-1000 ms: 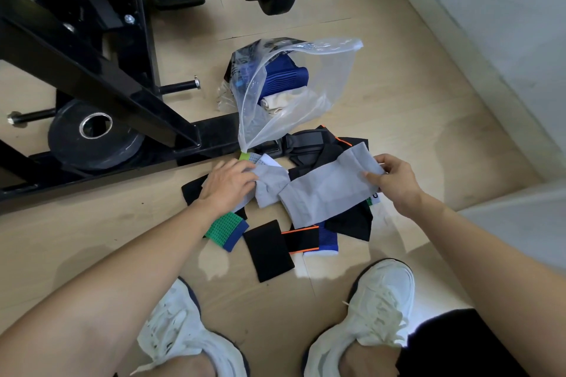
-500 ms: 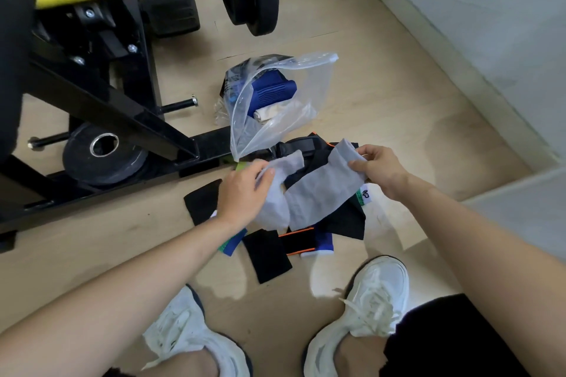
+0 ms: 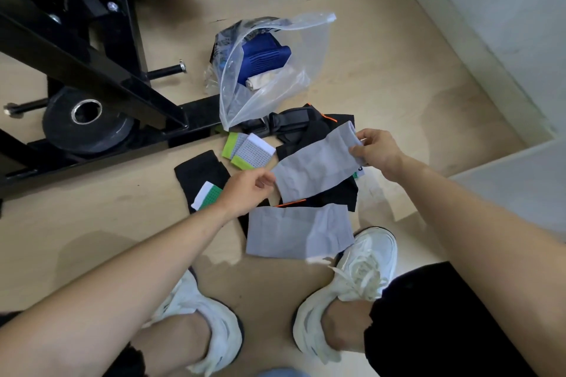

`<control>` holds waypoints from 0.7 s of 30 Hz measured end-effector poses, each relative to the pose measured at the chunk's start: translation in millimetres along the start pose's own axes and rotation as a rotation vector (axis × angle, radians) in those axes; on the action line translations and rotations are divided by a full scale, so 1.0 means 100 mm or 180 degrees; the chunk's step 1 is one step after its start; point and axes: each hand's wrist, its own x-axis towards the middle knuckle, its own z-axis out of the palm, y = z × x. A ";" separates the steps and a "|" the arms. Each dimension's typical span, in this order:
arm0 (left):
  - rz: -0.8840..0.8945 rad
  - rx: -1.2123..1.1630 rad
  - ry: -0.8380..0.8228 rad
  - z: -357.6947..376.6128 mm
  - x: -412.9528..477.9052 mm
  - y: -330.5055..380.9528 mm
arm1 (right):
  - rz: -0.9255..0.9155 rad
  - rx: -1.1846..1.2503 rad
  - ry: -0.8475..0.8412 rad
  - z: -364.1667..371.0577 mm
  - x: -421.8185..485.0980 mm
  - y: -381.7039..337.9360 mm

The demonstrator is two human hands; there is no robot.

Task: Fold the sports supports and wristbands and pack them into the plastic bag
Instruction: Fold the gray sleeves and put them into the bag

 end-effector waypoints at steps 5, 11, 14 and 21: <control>0.0365 0.1784 -0.0560 0.25 -0.03 -0.06 | -0.0008 0.0013 -0.0085 0.04 -0.03 0.08; -0.0236 0.2256 -0.0684 0.18 -0.11 -0.35 | -0.0159 -0.0024 -0.0282 0.07 -0.06 0.09; -0.0379 0.1105 -0.0702 0.02 -0.06 -0.33 | -0.0256 -0.0142 -0.0441 0.06 -0.07 0.03; -0.0453 -0.0970 -0.0660 -0.47 0.00 0.07 | -0.0531 -0.0257 -0.0703 0.02 -0.19 -0.36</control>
